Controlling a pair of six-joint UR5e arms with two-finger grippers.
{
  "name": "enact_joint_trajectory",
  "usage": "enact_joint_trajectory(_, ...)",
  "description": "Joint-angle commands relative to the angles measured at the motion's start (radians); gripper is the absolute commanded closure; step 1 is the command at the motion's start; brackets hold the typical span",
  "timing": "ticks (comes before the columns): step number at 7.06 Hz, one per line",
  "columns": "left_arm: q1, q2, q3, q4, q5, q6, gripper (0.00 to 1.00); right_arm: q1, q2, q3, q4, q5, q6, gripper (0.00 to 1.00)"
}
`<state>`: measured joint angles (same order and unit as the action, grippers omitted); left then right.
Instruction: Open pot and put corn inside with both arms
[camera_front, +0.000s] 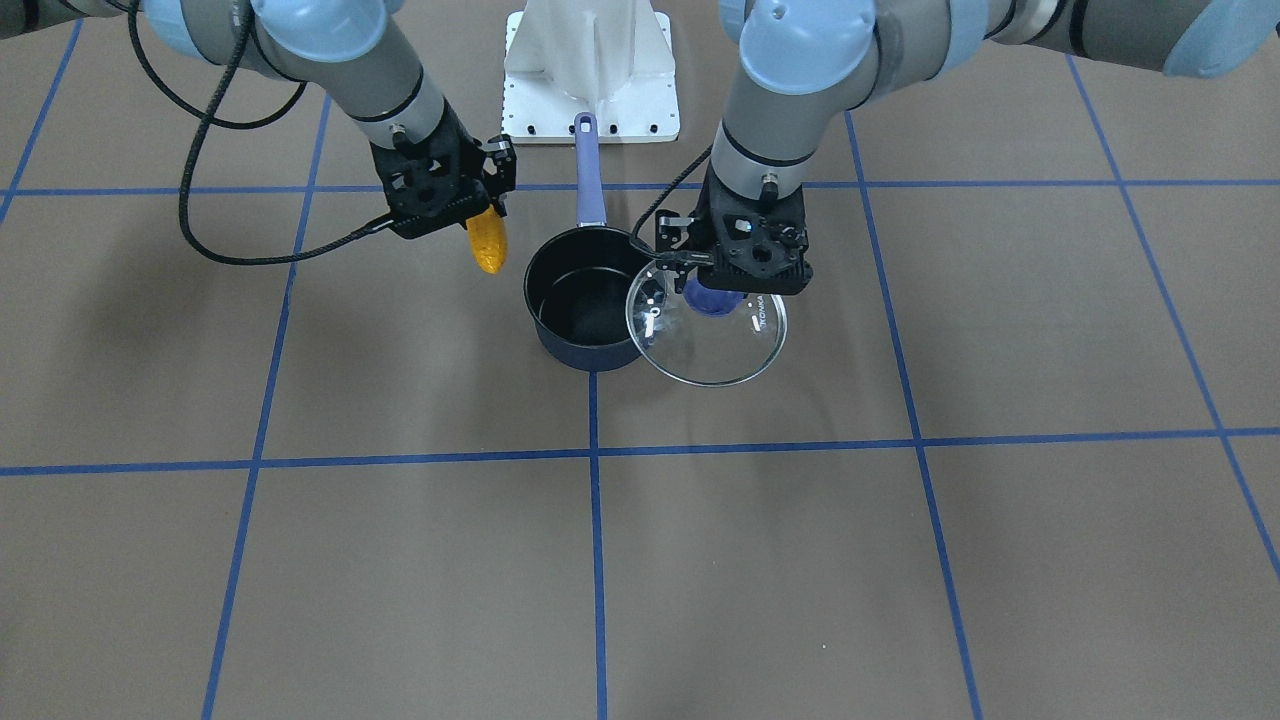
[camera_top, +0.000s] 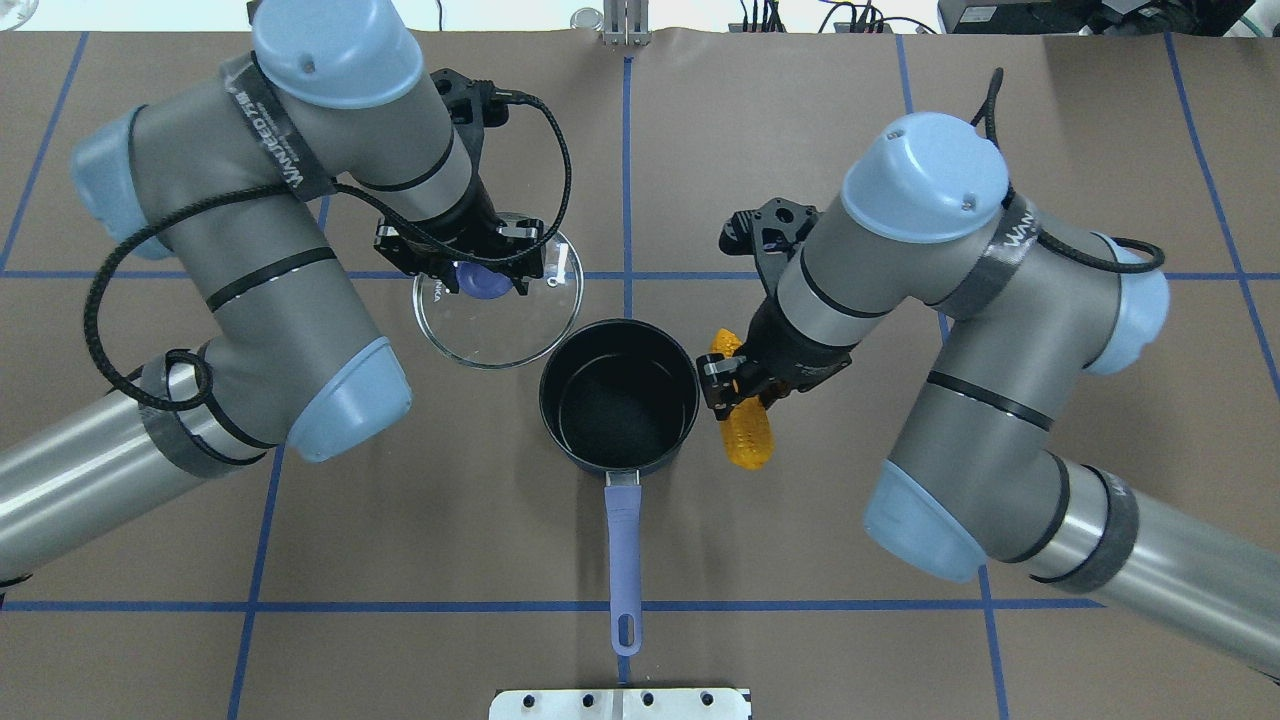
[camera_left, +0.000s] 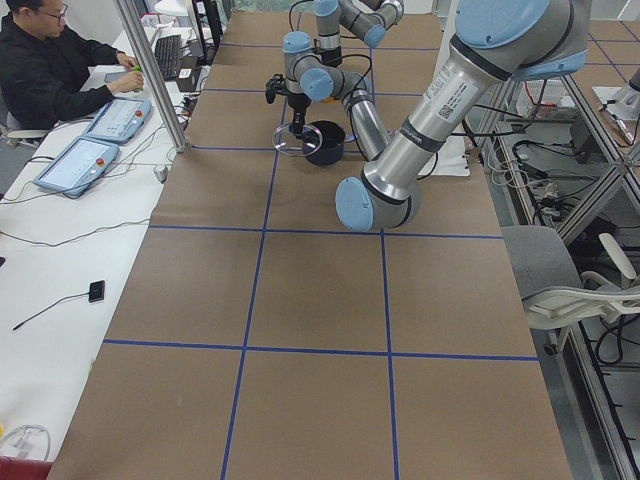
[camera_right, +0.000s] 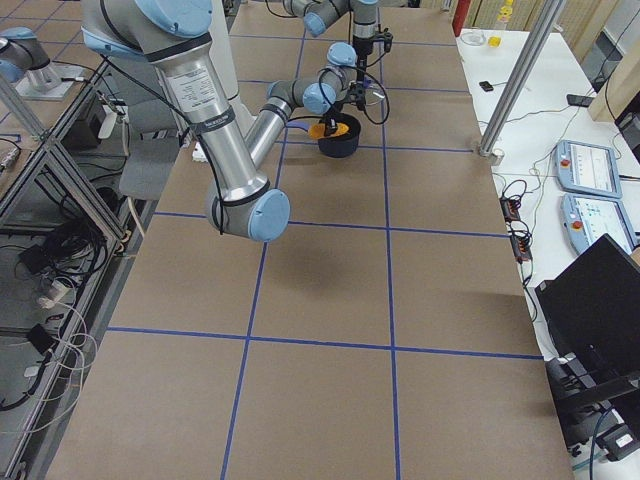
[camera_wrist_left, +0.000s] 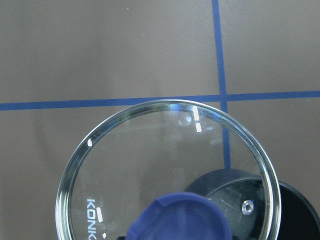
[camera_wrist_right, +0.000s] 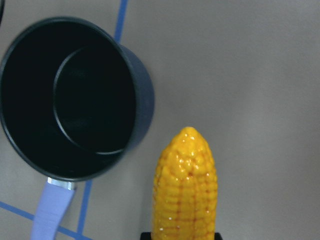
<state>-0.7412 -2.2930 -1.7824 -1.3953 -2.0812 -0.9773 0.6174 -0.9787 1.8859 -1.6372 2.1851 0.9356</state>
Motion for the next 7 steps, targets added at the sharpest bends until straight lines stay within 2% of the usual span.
enact_joint_trajectory(1, -0.040, 0.067, -0.025, -0.005, -0.016, 0.092, 0.35, -0.008, 0.153, -0.208, 0.107, -0.039, 0.020, 0.54)
enact_joint_trajectory(2, -0.055, 0.072, -0.025, -0.005, -0.019, 0.120, 0.35, -0.011, 0.193, -0.308, 0.176, -0.039, 0.020, 0.54)
enact_joint_trajectory(3, -0.069, 0.101, -0.032, -0.011, -0.043, 0.130, 0.35, -0.018, 0.224, -0.350, 0.174, -0.039, 0.020, 0.47)
enact_joint_trajectory(4, -0.078, 0.107, -0.040, -0.010, -0.043, 0.155, 0.35, -0.022, 0.224, -0.349, 0.172, -0.036, 0.020, 0.15)
enact_joint_trajectory(5, -0.084, 0.139, -0.043, -0.016, -0.043, 0.185, 0.35, -0.024, 0.221, -0.334, 0.168, -0.028, 0.020, 0.00)
enact_joint_trajectory(7, -0.115, 0.212, -0.052, -0.034, -0.045, 0.265, 0.35, -0.022, 0.215, -0.276, 0.117, -0.027, 0.022, 0.00)
